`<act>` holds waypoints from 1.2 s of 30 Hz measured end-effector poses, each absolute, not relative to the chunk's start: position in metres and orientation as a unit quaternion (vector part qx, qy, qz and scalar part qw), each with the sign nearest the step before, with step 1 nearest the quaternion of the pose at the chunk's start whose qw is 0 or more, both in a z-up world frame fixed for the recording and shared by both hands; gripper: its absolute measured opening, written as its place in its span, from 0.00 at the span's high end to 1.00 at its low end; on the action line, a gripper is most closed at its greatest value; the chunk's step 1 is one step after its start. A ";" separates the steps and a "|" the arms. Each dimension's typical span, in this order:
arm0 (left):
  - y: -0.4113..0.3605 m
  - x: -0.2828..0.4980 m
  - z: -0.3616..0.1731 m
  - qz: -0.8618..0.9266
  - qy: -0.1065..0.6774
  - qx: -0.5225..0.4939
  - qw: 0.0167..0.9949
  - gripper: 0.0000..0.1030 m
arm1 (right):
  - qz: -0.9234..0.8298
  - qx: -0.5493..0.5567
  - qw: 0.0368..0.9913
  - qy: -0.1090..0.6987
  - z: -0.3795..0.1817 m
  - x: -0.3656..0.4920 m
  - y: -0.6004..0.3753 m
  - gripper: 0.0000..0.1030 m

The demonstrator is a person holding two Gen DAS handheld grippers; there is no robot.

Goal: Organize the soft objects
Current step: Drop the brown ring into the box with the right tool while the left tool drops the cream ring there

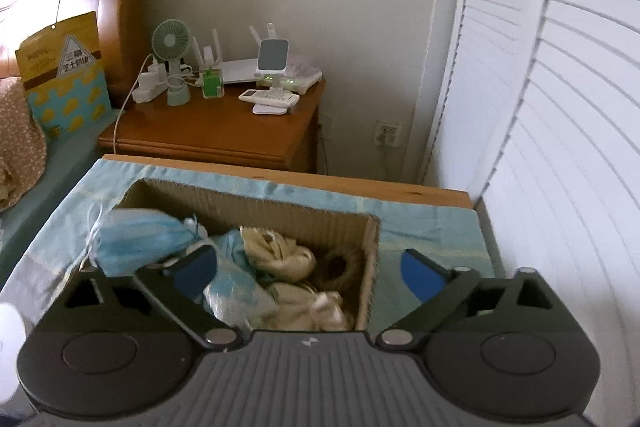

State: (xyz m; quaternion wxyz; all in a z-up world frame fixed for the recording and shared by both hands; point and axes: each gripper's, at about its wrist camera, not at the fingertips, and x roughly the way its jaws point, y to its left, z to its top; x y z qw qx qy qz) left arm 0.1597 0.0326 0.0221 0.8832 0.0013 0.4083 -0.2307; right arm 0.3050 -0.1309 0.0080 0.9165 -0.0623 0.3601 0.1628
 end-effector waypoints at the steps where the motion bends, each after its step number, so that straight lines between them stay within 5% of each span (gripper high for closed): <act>1: 0.032 0.162 0.022 -0.223 0.403 0.001 0.887 0.66 | 0.159 -0.063 0.918 0.357 0.010 0.298 -0.136 0.00; 17: 0.016 0.214 0.013 -0.155 0.377 -0.003 0.913 0.66 | 0.107 -0.023 0.937 0.331 0.007 0.166 -0.192 0.00; 32: 0.011 0.272 0.003 -0.101 0.368 0.020 0.924 0.63 | 0.111 -0.020 0.937 0.332 0.008 0.145 -0.203 0.00; 33: 0.011 0.273 0.002 -0.099 0.369 0.018 0.924 0.57 | 0.111 -0.018 0.937 0.332 0.009 0.144 -0.204 0.00; 36: 0.013 0.271 0.000 -0.087 0.365 0.008 0.927 0.05 | 0.110 -0.016 0.938 0.330 0.011 0.143 -0.206 0.00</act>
